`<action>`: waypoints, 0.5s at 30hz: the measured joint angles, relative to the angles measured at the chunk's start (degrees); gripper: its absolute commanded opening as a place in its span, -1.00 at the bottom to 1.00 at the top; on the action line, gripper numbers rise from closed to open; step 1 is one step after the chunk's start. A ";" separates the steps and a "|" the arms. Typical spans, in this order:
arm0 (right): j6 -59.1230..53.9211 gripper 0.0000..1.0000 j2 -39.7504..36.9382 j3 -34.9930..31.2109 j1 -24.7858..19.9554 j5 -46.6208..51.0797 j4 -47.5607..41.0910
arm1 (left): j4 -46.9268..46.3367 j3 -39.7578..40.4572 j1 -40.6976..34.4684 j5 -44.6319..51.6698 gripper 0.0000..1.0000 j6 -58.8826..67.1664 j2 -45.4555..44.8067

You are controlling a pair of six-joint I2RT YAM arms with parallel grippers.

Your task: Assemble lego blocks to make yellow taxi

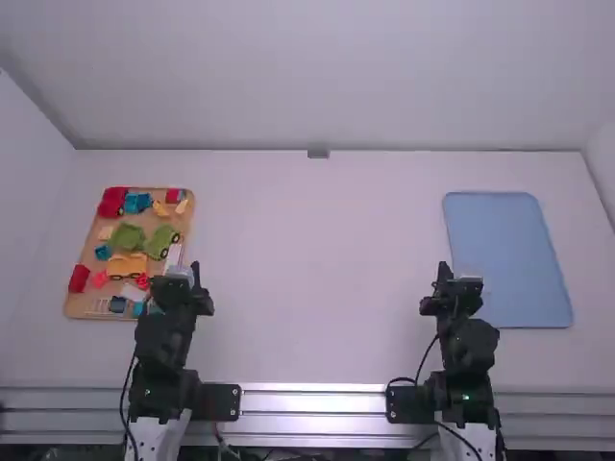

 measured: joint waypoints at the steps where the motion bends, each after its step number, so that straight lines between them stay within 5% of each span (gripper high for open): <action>1: -0.02 -0.99 0.02 0.00 0.00 -0.13 0.04 | 0.00 0.00 0.00 0.02 -0.99 0.00 0.02; 15: -0.24 -0.81 2.97 0.63 0.00 -0.52 -0.63 | -2.45 1.57 0.00 -0.42 -0.80 -0.24 2.34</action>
